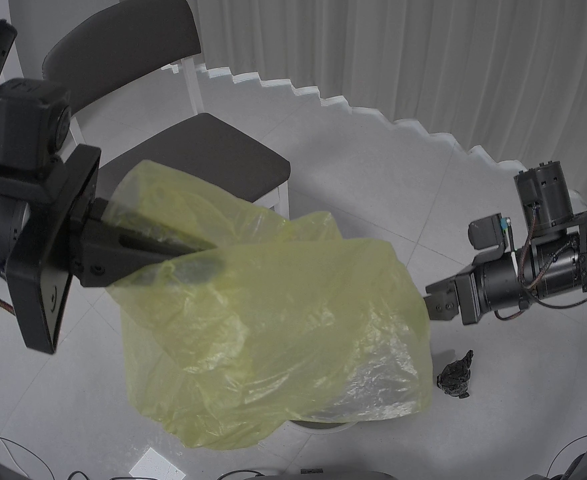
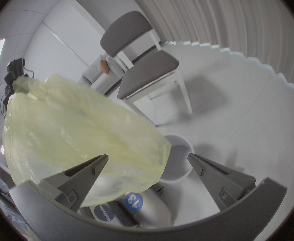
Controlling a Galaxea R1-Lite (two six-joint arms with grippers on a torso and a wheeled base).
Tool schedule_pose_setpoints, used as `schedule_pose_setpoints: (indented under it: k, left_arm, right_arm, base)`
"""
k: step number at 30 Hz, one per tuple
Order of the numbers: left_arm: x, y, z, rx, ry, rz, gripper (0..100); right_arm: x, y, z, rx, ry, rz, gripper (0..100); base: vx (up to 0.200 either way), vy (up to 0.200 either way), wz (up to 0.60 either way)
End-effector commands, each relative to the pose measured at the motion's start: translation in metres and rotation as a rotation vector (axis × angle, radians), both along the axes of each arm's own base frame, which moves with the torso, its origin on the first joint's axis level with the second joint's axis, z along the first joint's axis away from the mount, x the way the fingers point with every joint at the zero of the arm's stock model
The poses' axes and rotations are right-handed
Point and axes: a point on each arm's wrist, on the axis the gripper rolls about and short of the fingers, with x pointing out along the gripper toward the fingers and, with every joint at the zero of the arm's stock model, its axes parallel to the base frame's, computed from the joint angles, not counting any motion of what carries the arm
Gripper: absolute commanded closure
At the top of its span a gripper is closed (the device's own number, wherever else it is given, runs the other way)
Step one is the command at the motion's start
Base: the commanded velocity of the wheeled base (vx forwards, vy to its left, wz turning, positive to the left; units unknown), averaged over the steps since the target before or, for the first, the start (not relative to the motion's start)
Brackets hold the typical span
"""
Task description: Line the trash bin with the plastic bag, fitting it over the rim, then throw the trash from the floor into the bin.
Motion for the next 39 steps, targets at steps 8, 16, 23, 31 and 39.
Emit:
schedule_pose_setpoints:
  k: [8,16,23,31,39]
  left_arm:
    - [-0.008,0.009,-0.001,-0.022,-0.026,0.012,100]
    - [-0.01,0.009,0.0,-0.03,-0.025,-0.008,100]
    - [-0.013,0.01,0.001,-0.036,-0.031,-0.014,100]
    - [-0.013,0.011,0.001,-0.039,-0.03,-0.018,100]
    - [-0.012,0.01,0.001,-0.038,-0.028,-0.021,100]
  right_arm:
    - [-0.099,-0.008,0.004,-0.031,0.022,0.189,0]
    - [-0.069,-0.022,0.015,-0.025,-0.021,0.066,0]
    - [-0.042,-0.011,-0.002,-0.049,0.009,0.058,0]
    - [-0.018,-0.016,-0.007,-0.05,0.013,-0.005,0]
    - [0.006,-0.008,-0.011,-0.041,0.003,-0.015,0]
  base:
    - [0.0,0.0,0.0]
    - [0.0,0.0,0.0]
    - [0.0,0.0,0.0]
    - [0.0,0.0,0.0]
    - [0.0,0.0,0.0]
